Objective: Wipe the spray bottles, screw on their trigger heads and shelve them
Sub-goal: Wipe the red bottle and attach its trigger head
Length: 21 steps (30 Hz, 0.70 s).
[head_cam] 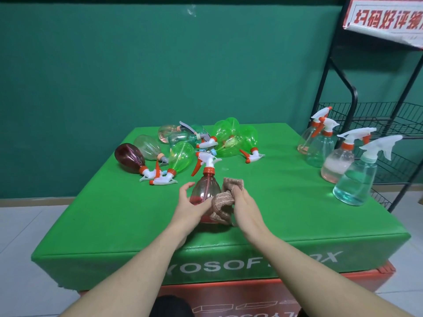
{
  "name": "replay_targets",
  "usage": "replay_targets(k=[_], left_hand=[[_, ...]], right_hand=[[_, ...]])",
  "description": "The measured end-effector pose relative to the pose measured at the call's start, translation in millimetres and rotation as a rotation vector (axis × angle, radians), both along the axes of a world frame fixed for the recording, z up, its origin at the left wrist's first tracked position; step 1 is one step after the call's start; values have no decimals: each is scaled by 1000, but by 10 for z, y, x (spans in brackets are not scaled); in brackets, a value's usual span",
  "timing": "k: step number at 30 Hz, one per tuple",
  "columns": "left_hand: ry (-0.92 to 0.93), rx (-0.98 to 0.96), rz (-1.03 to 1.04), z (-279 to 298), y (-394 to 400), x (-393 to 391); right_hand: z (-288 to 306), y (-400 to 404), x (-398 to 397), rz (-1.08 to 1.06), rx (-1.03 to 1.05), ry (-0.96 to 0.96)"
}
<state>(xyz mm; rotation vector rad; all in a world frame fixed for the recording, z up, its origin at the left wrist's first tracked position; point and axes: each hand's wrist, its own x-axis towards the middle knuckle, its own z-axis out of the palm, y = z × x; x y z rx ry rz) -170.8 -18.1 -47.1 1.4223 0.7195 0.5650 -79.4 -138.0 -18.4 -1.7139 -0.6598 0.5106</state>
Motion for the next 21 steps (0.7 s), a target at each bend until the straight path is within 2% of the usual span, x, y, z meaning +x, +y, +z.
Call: replay_targets(k=[3,12,18,21], left_hand=[[-49,-108,11,-13,-17,7],[-195,-288,-32,21,-55,141],[-230,-276,-81,-123,-20,169],[-238,-235,-72,-160,-18,178]], right_hand=[[31,45,57,-75,14,99],[227,107,139,-96,116,65],[246,199,79,-2,137,-132],[196,279,73,72,76,-177]])
